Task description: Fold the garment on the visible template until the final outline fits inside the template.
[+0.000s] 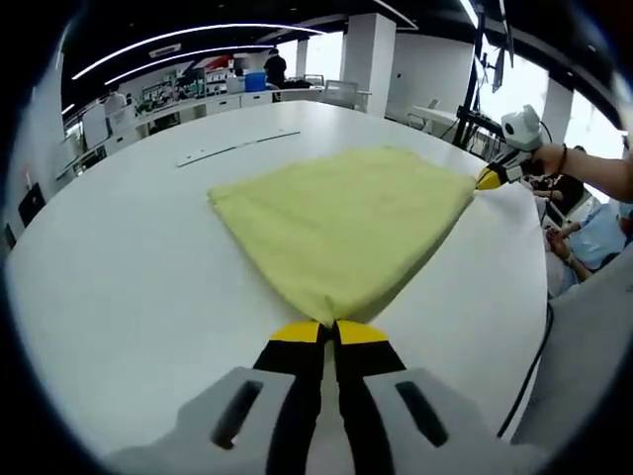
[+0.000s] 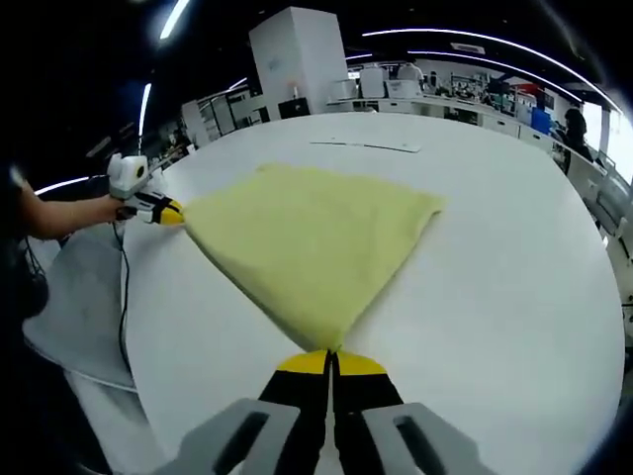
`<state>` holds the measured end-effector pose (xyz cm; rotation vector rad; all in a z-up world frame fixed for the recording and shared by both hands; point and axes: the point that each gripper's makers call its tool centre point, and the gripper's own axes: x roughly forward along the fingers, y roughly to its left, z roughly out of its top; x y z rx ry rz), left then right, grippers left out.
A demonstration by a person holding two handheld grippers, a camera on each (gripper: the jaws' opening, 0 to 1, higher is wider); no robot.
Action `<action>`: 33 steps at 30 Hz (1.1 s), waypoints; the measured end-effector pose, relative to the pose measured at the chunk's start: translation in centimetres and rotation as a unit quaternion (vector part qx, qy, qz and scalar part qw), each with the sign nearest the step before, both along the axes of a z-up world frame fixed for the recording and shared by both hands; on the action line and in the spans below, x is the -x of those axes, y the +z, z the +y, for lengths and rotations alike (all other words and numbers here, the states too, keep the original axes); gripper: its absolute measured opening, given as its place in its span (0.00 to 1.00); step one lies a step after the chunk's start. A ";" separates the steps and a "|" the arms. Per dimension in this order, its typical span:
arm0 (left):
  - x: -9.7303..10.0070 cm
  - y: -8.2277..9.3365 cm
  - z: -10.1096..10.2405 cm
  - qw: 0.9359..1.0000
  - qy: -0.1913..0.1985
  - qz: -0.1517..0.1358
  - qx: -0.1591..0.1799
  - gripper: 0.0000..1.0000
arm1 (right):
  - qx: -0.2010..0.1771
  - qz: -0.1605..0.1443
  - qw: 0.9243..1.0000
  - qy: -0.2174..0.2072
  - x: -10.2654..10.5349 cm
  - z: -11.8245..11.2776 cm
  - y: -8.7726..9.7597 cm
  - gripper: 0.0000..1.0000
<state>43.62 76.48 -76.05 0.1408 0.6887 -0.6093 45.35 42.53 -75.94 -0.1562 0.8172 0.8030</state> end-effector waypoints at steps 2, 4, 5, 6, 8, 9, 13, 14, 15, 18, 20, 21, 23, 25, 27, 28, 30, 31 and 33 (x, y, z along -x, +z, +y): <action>0.4 0.0 0.0 1.000 0.005 0.003 0.004 0.01 | 0.001 0.000 1.000 0.000 0.1 0.0 0.0 0.00; 0.6 0.0 0.1 1.000 0.007 0.003 0.006 0.01 | 0.003 0.000 1.000 0.002 0.3 0.0 0.1 0.00; 0.8 0.0 0.1 1.000 0.009 0.004 0.007 0.01 | 0.004 0.000 1.000 0.003 0.5 0.0 0.1 0.00; 0.9 0.0 0.1 1.000 0.009 0.005 0.008 0.01 | 0.004 0.000 1.000 0.004 0.5 0.0 0.2 0.00; 1.2 0.0 0.2 1.000 0.010 0.005 0.008 0.01 | 0.003 0.000 1.000 0.005 0.7 0.0 0.2 0.00; 1.3 0.1 0.2 1.000 0.011 0.005 0.008 0.01 | 0.002 0.001 1.000 0.004 0.8 0.0 0.2 0.00; 1.5 0.0 0.2 1.000 0.012 0.004 0.008 0.01 | 0.000 0.003 1.000 0.000 1.1 -0.1 0.0 0.00; 1.6 0.1 0.2 1.000 0.013 0.004 0.008 0.01 | 0.000 0.003 1.000 -0.001 1.2 -0.2 0.0 0.00; 1.7 0.1 0.2 1.000 0.013 0.003 0.007 0.01 | -0.001 0.004 1.000 -0.002 1.2 -0.1 0.0 0.00; 1.7 0.1 0.2 1.000 0.014 0.002 0.006 0.01 | -0.003 0.004 1.000 -0.003 1.3 -0.1 0.0 0.00; 1.7 0.1 0.3 1.000 0.017 0.001 0.006 0.01 | -0.005 0.007 1.000 -0.002 1.3 0.0 0.1 0.00; 1.7 0.1 0.2 1.000 0.018 0.002 0.007 0.02 | -0.006 0.008 1.000 -0.003 1.4 0.1 0.1 0.00; 1.8 0.0 0.3 1.000 0.024 0.007 0.018 0.03 | -0.007 0.010 1.000 -0.010 1.3 0.0 0.1 0.00; 1.8 0.2 0.6 0.999 0.032 0.003 0.026 0.08 | -0.013 0.006 1.000 -0.020 1.0 -0.1 0.3 0.00; 1.7 0.6 0.9 0.999 0.037 -0.003 0.029 0.17 | -0.023 0.001 0.999 -0.022 0.9 0.2 0.7 0.09; 1.7 0.8 0.9 0.999 0.039 -0.005 0.033 0.21 | -0.022 -0.001 1.000 -0.022 0.9 0.3 0.8 0.14; 1.6 1.1 0.9 0.998 0.043 -0.009 0.037 0.29 | -0.018 -0.010 1.000 -0.020 0.7 0.6 1.1 0.24; 1.6 1.4 1.0 0.998 0.046 -0.012 0.039 0.32 | -0.017 -0.013 1.000 -0.019 0.6 0.8 1.3 0.29; 1.4 1.8 1.0 0.998 0.053 -0.018 0.043 0.39 | -0.018 -0.018 1.000 -0.017 0.6 1.0 1.5 0.38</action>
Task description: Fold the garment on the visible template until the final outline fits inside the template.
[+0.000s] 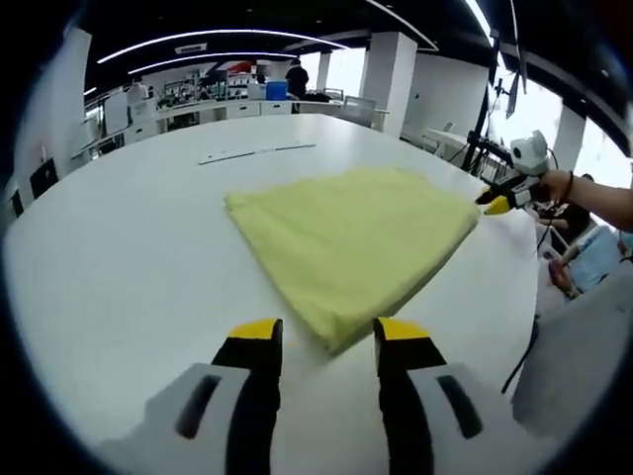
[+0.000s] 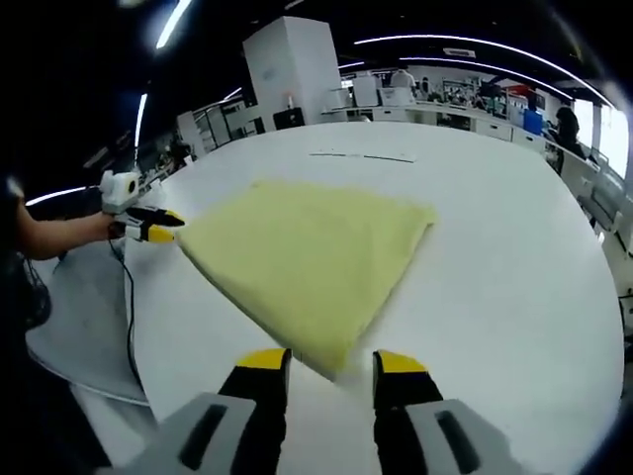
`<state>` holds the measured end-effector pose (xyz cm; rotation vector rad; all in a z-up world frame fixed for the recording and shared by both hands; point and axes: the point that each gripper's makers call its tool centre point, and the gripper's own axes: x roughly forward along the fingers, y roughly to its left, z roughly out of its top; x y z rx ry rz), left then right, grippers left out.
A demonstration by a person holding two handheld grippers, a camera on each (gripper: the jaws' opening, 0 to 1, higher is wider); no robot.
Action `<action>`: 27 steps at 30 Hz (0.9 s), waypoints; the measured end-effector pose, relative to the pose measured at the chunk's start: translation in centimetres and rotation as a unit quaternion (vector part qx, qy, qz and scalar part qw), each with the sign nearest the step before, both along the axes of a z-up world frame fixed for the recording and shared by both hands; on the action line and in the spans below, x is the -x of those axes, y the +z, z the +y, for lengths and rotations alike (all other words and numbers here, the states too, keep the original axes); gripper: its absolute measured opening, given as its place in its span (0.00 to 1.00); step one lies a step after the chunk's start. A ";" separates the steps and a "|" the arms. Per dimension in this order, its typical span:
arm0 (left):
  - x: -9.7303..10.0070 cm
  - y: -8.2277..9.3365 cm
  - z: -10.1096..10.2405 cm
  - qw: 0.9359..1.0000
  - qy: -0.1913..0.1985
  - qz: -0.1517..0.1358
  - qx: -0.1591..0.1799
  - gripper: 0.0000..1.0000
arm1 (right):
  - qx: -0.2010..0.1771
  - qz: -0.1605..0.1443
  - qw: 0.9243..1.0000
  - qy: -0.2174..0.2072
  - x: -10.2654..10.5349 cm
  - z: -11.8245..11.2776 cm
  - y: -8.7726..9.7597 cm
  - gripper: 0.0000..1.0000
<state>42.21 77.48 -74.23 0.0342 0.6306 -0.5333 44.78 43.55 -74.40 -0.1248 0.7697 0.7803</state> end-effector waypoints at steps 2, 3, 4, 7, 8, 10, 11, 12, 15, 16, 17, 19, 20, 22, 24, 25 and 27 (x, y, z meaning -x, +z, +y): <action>-0.1 0.3 0.0 1.000 0.005 -0.002 0.002 0.45 | 0.000 -0.003 1.000 0.002 0.0 0.3 0.4 0.46; -0.1 0.6 0.0 1.000 0.007 -0.004 0.002 0.47 | -0.001 -0.006 1.000 0.004 0.0 0.5 0.6 0.49; -0.1 0.9 0.0 1.000 0.008 -0.006 0.003 0.49 | -0.001 -0.009 1.000 0.005 0.0 0.6 0.9 0.51; -0.2 2.4 -0.5 0.999 0.020 -0.008 0.036 0.57 | -0.003 -0.016 1.000 0.005 -0.1 0.7 1.7 0.59; -0.3 2.7 -0.4 0.999 0.021 -0.010 0.034 0.61 | -0.004 -0.014 1.000 0.003 0.0 0.8 2.0 0.62; -0.3 3.3 -0.3 0.999 0.023 -0.013 0.030 0.64 | -0.006 -0.011 1.000 0.002 0.1 1.0 2.5 0.65; -0.3 3.6 -0.3 0.999 0.023 -0.016 0.029 0.66 | -0.006 -0.013 1.000 0.000 0.2 1.2 2.9 0.69; -0.3 4.1 -0.3 0.999 0.024 -0.019 0.027 0.68 | -0.006 -0.017 1.000 0.000 0.2 1.3 3.3 0.71; 0.0 4.4 -0.1 0.999 0.026 -0.013 0.014 0.75 | -0.012 -0.016 1.000 -0.007 0.4 1.7 4.3 0.81; 0.2 4.6 0.0 1.000 0.025 -0.012 0.010 0.76 | -0.014 -0.017 1.000 -0.009 0.5 1.9 4.8 0.83; 0.4 4.7 0.0 1.000 0.027 -0.010 0.008 0.77 | -0.015 -0.020 1.000 -0.009 0.6 2.0 5.2 0.84; 0.6 5.2 0.2 0.999 0.032 -0.013 0.011 0.80 | -0.017 -0.026 0.999 -0.008 0.8 2.3 6.1 0.84; 0.8 5.4 0.2 0.999 0.036 -0.011 0.012 0.82 | -0.019 -0.029 0.999 -0.007 0.9 2.5 6.7 0.85; 1.2 5.7 0.3 0.999 0.036 -0.012 0.007 0.84 | -0.022 -0.037 0.999 -0.004 1.1 2.8 7.5 0.87; 1.7 5.7 0.6 0.999 0.038 -0.005 -0.002 0.85 | -0.023 -0.044 0.999 -0.003 1.3 3.1 8.2 0.88; 1.8 5.7 0.8 0.999 0.039 -0.003 -0.004 0.86 | -0.024 -0.046 0.999 -0.002 1.3 3.2 8.5 0.89; 2.0 6.3 1.0 0.999 0.046 -0.006 0.000 0.87 | -0.027 -0.050 0.998 -0.003 1.5 3.5 9.0 0.91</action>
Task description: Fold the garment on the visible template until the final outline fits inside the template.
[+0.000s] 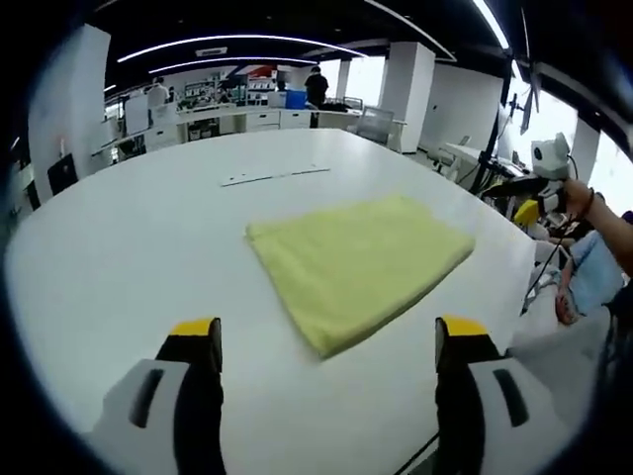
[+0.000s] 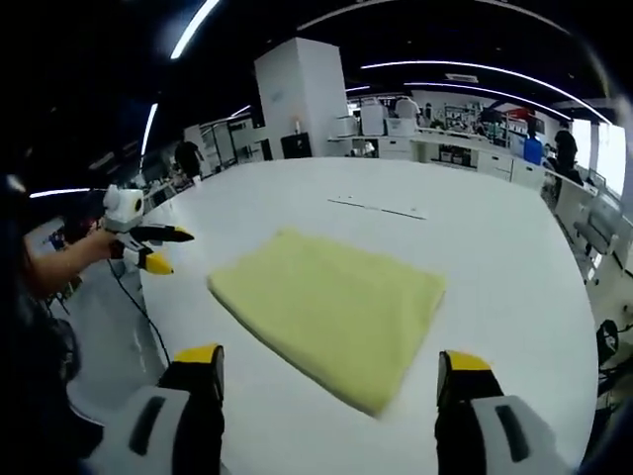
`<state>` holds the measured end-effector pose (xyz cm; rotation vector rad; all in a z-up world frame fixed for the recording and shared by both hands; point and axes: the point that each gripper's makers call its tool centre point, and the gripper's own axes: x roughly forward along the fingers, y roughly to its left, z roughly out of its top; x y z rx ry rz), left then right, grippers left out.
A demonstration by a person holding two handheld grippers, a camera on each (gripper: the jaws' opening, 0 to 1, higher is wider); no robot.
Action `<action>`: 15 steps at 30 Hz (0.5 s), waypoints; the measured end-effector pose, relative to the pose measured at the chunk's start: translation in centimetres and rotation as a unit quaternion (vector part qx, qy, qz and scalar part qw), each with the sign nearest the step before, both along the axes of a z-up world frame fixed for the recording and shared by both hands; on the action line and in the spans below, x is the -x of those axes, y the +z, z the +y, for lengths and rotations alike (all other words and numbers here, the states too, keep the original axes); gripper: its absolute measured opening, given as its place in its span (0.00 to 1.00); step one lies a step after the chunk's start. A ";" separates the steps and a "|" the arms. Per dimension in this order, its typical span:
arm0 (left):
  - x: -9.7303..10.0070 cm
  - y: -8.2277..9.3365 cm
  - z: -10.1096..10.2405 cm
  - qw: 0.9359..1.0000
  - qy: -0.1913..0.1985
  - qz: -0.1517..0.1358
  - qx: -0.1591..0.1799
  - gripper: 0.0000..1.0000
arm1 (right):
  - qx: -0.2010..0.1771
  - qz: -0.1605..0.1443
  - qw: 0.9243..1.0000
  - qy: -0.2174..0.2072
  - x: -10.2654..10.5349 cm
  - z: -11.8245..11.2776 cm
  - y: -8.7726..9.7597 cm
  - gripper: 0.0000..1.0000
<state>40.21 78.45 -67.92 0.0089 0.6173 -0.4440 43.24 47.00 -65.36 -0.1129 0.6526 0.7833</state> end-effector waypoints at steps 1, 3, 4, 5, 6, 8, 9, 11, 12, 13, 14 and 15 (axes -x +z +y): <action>0.2 0.2 0.1 1.000 0.004 0.005 0.003 0.87 | 0.000 0.000 1.000 -0.001 0.1 0.1 0.1 0.93; 0.5 0.9 0.2 1.000 0.011 0.009 0.006 0.90 | 0.002 0.000 1.000 -0.001 0.3 0.4 0.4 0.96; 0.5 1.3 0.4 1.000 0.018 0.005 0.006 0.92 | 0.004 -0.002 1.000 0.001 0.5 0.5 0.5 0.96; 0.6 1.6 0.5 1.000 0.021 0.001 0.008 0.93 | 0.004 -0.003 1.000 0.001 0.5 0.5 0.6 0.97; 0.6 1.9 0.5 1.000 0.024 -0.001 0.010 0.94 | 0.005 -0.003 1.000 0.004 0.7 0.6 0.6 0.97; 0.9 2.6 0.6 0.999 0.031 -0.005 0.014 0.96 | 0.007 -0.003 1.000 0.008 0.9 0.7 0.8 0.98; 0.9 2.9 0.6 0.999 0.033 -0.009 0.014 0.98 | 0.009 -0.004 1.000 0.010 1.1 0.6 0.8 0.98; 1.1 3.4 0.7 0.999 0.033 -0.017 0.012 0.99 | 0.012 -0.006 1.000 0.011 1.3 0.4 1.0 0.99; 1.2 3.5 0.6 0.999 0.034 -0.019 0.012 0.99 | 0.013 -0.005 1.000 0.009 1.3 0.3 1.0 0.99; 1.3 3.5 0.6 0.999 0.033 -0.020 0.012 0.99 | 0.013 -0.005 1.000 0.007 1.4 0.2 1.1 0.99; 1.4 3.6 0.7 0.999 0.034 -0.020 0.012 0.99 | 0.012 -0.006 1.000 0.006 1.5 0.1 1.2 0.99; 1.5 3.6 0.7 0.999 0.036 -0.021 0.013 0.99 | 0.011 -0.006 1.000 0.005 1.6 0.0 1.2 0.99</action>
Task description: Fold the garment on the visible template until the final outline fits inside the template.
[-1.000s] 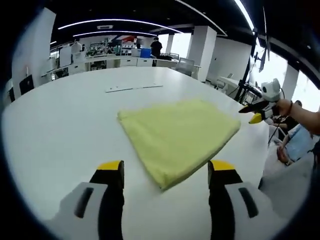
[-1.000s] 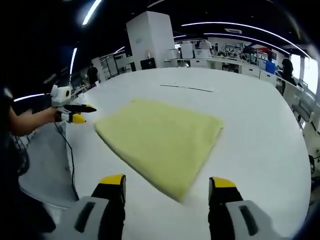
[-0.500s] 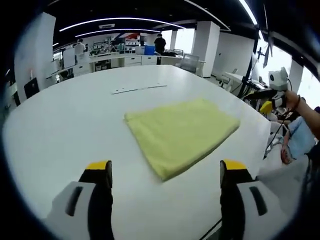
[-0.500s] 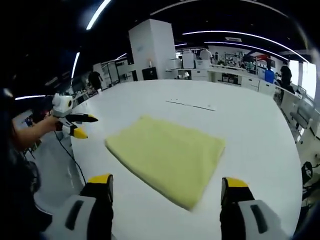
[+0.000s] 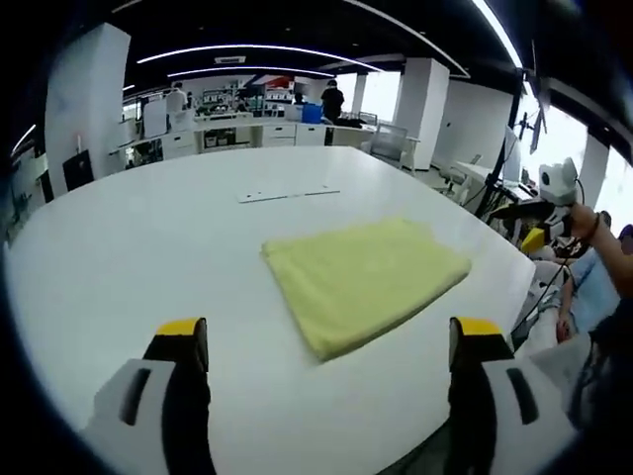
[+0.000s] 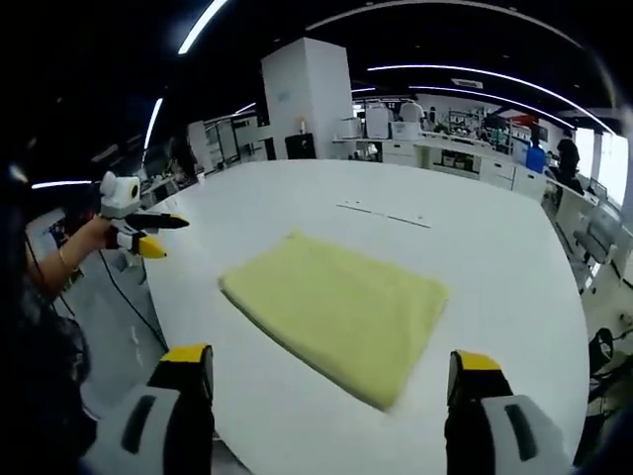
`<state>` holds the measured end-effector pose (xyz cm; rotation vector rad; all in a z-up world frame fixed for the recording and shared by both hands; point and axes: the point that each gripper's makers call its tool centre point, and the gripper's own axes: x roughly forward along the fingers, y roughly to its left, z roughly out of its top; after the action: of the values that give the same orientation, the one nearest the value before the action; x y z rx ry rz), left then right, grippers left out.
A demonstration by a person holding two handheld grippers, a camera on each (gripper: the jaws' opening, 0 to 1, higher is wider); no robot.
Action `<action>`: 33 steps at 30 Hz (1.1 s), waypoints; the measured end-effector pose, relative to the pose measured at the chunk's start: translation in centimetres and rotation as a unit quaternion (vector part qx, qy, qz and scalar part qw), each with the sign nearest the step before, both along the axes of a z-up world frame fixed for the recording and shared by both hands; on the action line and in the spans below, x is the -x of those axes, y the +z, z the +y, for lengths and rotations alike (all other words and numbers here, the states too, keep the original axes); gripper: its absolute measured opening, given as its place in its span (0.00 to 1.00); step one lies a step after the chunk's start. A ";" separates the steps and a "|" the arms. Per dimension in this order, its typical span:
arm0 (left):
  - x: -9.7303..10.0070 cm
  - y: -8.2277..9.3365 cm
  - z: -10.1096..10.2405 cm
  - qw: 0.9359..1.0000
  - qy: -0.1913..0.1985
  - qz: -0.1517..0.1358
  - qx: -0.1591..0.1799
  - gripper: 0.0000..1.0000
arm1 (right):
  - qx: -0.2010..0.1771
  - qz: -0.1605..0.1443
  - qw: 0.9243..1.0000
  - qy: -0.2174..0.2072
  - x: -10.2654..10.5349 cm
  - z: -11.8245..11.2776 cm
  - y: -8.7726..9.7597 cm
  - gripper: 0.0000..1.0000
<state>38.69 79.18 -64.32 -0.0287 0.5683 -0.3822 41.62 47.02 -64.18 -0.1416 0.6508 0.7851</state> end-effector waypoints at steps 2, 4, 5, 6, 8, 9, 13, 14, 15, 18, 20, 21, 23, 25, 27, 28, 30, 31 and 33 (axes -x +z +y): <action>0.2 0.0 0.1 1.000 0.004 0.001 0.000 0.99 | -0.001 0.002 1.000 -0.001 0.2 -0.1 0.0 0.99; 0.4 0.0 0.2 1.000 0.008 -0.002 -0.004 0.99 | -0.001 0.001 1.000 -0.005 0.3 -0.3 0.1 0.99; 0.5 0.1 0.2 1.000 0.009 -0.002 -0.005 0.99 | -0.002 0.000 1.000 -0.007 0.2 -0.4 0.1 0.99; 0.6 0.2 0.2 1.000 0.009 -0.003 -0.004 0.99 | -0.003 -0.001 1.000 -0.009 0.3 -0.4 0.1 0.99; 0.8 0.2 0.1 1.000 0.009 -0.004 -0.001 0.99 | -0.006 -0.003 1.000 -0.014 0.2 -0.5 0.2 0.99; 0.9 0.2 0.1 1.000 0.008 -0.003 -0.002 0.99 | -0.006 -0.003 1.000 -0.014 0.2 -0.5 0.2 0.99; 1.3 0.1 0.1 1.000 0.006 0.001 -0.013 0.99 | -0.002 -0.001 1.000 -0.015 0.2 -0.4 0.0 0.99; 1.4 0.1 0.1 1.000 0.006 -0.001 -0.014 0.99 | 0.000 -0.003 1.000 -0.014 0.2 -0.3 0.1 0.99; 1.4 0.1 0.2 1.000 0.006 -0.001 -0.014 0.99 | 0.001 -0.004 1.000 -0.013 0.2 -0.2 0.1 0.99; 1.4 0.1 0.1 1.000 0.008 0.001 -0.012 0.99 | 0.001 -0.005 1.000 -0.012 0.2 0.0 0.2 0.98; 1.5 0.0 0.1 1.000 0.008 0.000 -0.016 0.99 | -0.001 -0.007 1.000 -0.011 0.2 0.1 0.4 0.98; 1.5 0.1 0.1 1.000 0.008 -0.001 -0.017 0.99 | -0.002 -0.008 1.000 -0.012 0.2 0.1 0.5 0.99; 1.5 0.2 0.0 1.000 0.009 -0.004 -0.019 0.99 | -0.004 -0.011 1.000 -0.014 0.2 0.0 0.7 0.99; 1.5 0.3 -0.1 1.000 0.011 -0.008 -0.018 0.99 | -0.006 -0.011 1.000 -0.017 0.1 -0.2 0.7 0.99; 1.5 0.2 -0.4 1.000 0.008 -0.008 -0.017 0.99 | -0.008 -0.013 1.000 -0.021 0.1 -0.4 0.9 0.99; 1.6 0.1 -0.5 1.000 0.007 -0.005 -0.018 0.99 | -0.009 -0.013 1.000 -0.021 0.1 -0.4 0.9 0.99; 1.7 0.0 -0.5 1.000 0.007 -0.004 -0.025 0.99 | -0.010 -0.012 1.000 -0.022 0.2 -0.4 0.8 0.99; 1.8 -0.1 -0.5 1.000 0.007 0.000 -0.028 0.99 | -0.010 -0.012 1.000 -0.022 0.3 -0.4 0.8 0.99; 1.8 -0.1 -0.5 1.000 0.006 0.000 -0.027 0.99 | -0.010 -0.010 1.000 -0.025 0.4 -0.5 0.8 0.99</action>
<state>36.88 78.70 -64.43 0.0194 0.5774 -0.3553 41.26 46.48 -63.43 -0.1134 0.6246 0.7406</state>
